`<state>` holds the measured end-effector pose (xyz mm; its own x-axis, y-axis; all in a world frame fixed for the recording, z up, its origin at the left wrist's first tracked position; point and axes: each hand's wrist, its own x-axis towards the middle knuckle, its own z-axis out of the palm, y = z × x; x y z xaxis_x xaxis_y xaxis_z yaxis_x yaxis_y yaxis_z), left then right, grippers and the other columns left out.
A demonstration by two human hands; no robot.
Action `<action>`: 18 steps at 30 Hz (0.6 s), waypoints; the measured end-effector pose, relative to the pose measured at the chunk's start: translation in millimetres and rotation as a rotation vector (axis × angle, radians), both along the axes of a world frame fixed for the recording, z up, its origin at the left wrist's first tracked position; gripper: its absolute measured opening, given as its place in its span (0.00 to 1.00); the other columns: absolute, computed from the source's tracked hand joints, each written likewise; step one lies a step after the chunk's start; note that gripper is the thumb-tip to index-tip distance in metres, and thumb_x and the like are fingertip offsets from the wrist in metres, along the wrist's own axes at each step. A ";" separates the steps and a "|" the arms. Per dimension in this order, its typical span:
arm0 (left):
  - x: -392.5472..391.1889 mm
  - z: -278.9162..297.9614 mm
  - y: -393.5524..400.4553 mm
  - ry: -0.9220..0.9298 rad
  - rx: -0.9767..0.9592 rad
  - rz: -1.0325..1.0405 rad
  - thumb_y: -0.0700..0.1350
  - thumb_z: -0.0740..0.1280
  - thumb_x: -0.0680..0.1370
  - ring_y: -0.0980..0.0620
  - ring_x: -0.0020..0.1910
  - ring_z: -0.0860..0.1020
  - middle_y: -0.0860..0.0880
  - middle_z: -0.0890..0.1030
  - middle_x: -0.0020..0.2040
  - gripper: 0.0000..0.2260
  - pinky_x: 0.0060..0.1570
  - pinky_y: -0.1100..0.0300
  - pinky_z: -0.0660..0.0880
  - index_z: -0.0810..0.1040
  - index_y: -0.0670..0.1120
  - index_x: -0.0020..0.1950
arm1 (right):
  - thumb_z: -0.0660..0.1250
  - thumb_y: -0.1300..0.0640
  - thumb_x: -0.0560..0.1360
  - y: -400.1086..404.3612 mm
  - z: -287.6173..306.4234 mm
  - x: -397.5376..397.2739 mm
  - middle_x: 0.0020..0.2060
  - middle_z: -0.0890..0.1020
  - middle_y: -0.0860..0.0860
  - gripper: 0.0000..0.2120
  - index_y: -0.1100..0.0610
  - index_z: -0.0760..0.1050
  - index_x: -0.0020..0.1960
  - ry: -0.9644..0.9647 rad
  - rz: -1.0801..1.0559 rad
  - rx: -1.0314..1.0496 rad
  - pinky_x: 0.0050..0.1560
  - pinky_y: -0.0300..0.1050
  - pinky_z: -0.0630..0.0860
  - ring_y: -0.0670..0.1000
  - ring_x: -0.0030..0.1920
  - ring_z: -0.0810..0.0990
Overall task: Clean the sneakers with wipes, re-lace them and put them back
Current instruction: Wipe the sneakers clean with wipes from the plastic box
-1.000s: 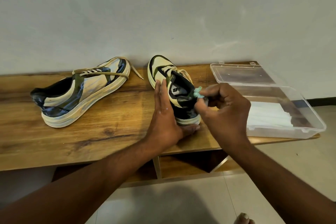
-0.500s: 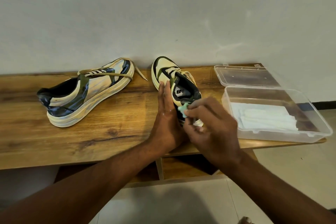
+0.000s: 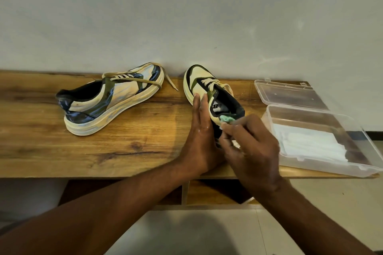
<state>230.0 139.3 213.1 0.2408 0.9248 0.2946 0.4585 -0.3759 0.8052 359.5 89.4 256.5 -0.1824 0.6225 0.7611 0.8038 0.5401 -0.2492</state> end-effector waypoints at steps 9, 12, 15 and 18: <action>-2.0 3.1 -0.2 0.011 -0.013 -0.010 0.59 0.77 0.67 0.49 0.85 0.39 0.50 0.31 0.84 0.63 0.79 0.43 0.64 0.35 0.47 0.85 | 0.75 0.66 0.74 1.7 9.3 7.3 0.41 0.81 0.58 0.03 0.64 0.83 0.43 -0.022 -0.082 0.002 0.41 0.38 0.73 0.53 0.39 0.78; -0.7 1.6 1.0 0.003 -0.018 -0.010 0.54 0.82 0.67 0.47 0.85 0.42 0.53 0.30 0.83 0.64 0.77 0.43 0.67 0.35 0.49 0.85 | 0.77 0.67 0.71 -0.8 6.7 7.8 0.39 0.80 0.58 0.05 0.64 0.81 0.40 0.021 -0.143 -0.001 0.42 0.36 0.69 0.53 0.37 0.78; 0.1 0.8 1.2 0.002 -0.023 -0.007 0.50 0.83 0.69 0.46 0.86 0.45 0.54 0.30 0.83 0.63 0.76 0.44 0.69 0.35 0.49 0.85 | 0.77 0.67 0.71 0.6 6.0 8.4 0.38 0.78 0.57 0.06 0.64 0.81 0.39 0.074 -0.147 -0.009 0.40 0.36 0.69 0.52 0.36 0.76; 0.5 2.9 0.1 0.031 -0.017 -0.011 0.48 0.79 0.74 0.48 0.85 0.43 0.50 0.30 0.83 0.58 0.78 0.48 0.66 0.35 0.48 0.85 | 0.77 0.66 0.73 2.5 0.2 2.0 0.40 0.80 0.58 0.04 0.65 0.82 0.43 0.022 -0.070 -0.019 0.37 0.44 0.77 0.54 0.38 0.78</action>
